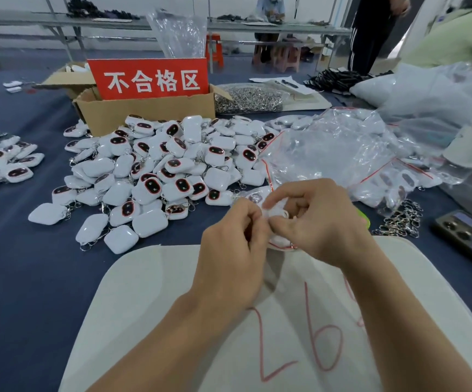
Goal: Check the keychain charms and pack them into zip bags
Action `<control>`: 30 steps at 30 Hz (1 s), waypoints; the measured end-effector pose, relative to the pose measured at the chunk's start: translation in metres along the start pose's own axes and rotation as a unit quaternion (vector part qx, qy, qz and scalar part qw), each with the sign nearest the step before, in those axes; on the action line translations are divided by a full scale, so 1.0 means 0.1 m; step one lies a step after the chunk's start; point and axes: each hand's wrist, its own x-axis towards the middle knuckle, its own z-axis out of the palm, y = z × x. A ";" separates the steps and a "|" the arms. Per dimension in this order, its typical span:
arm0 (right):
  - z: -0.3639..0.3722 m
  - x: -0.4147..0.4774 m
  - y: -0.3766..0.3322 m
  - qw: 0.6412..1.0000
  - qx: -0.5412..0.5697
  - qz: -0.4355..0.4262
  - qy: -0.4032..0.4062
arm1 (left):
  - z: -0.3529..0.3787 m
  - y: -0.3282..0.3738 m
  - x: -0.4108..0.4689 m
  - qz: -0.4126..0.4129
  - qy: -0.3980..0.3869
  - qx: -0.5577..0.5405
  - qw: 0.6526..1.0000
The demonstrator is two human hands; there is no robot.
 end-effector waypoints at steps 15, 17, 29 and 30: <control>-0.07 -0.02 0.02 0.965 -0.200 0.166 0.043 | -0.16 -0.14 0.12 -0.007 0.029 0.153 0.988; -0.21 -0.02 0.04 0.975 -0.153 0.163 -0.008 | -0.25 -0.20 0.20 -0.054 0.056 0.200 0.977; -0.15 0.04 0.13 0.980 -0.039 0.152 0.122 | -0.28 -0.30 0.32 -0.122 0.085 0.270 0.951; -0.11 0.04 0.12 0.983 -0.054 0.157 0.083 | -0.29 -0.31 0.32 -0.124 0.089 0.270 0.951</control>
